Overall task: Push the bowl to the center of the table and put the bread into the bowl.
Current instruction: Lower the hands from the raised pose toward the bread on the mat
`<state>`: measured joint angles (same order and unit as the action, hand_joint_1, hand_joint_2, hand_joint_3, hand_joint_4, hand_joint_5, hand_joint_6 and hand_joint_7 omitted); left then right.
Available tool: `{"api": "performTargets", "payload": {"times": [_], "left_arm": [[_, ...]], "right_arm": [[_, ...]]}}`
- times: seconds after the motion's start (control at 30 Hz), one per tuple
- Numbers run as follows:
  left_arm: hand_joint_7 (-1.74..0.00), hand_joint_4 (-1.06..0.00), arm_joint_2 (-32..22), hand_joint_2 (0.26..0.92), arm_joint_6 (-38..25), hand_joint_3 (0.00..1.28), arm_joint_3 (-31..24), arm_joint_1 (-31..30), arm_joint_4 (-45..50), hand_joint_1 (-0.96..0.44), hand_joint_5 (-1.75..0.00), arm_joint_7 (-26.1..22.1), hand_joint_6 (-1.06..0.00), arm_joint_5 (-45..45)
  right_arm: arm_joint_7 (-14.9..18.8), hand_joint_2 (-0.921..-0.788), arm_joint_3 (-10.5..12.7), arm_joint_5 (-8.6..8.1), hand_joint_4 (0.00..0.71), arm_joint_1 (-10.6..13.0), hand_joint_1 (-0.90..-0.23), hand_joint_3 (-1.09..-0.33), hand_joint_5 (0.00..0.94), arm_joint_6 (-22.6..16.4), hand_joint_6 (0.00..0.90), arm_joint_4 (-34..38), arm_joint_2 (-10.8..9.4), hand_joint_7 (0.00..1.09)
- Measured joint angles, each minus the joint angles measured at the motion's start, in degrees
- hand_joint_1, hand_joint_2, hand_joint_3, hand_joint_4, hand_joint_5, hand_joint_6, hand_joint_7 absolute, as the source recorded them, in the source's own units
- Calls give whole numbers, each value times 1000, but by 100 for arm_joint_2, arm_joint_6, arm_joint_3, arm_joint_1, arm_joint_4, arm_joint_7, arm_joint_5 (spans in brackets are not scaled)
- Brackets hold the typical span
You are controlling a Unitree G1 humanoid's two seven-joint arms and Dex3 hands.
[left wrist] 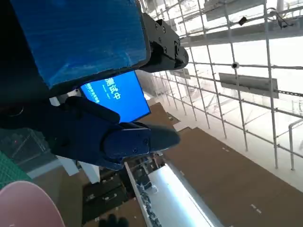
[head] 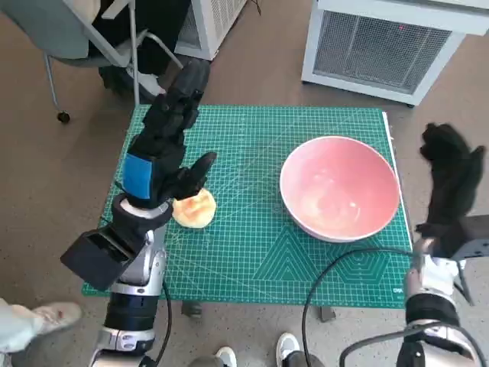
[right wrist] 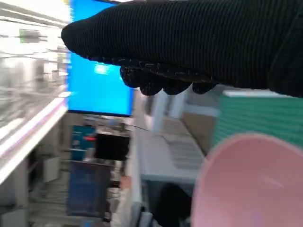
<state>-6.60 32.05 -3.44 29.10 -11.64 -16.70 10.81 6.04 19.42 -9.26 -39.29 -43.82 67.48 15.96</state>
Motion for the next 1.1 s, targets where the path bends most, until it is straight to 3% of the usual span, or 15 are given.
{"api": "performTargets", "payload": {"times": [0.17, 0.47, 0.93, 1.1], "left_arm": [[-17, -250, -12, 921, -53, 360, 1, -13, 93, -573, -4, 7, -383, -1], [-16, -251, -80, 921, -125, 363, 0, -38, 172, -589, -3, 8, -383, -21], [-14, -249, -213, 921, -122, 378, -44, -184, 260, -632, -1, 147, -382, -325], [-15, -250, -239, 921, -120, 379, -92, -247, 360, -638, -2, 178, -386, -360]], "right_arm": [[84, -921, 122, -116, 259, -92, -525, -824, 9, 441, 19, 363, -131, 558], [142, -921, 270, -205, 253, -361, -536, -814, 2, 964, 39, 613, -404, 524], [144, -921, 340, -207, 265, -839, -518, -811, 6, 1338, 78, 689, -838, 513], [191, -921, 408, -218, 235, -1002, -496, -824, 1, 1408, 93, 706, -975, 480]]}}
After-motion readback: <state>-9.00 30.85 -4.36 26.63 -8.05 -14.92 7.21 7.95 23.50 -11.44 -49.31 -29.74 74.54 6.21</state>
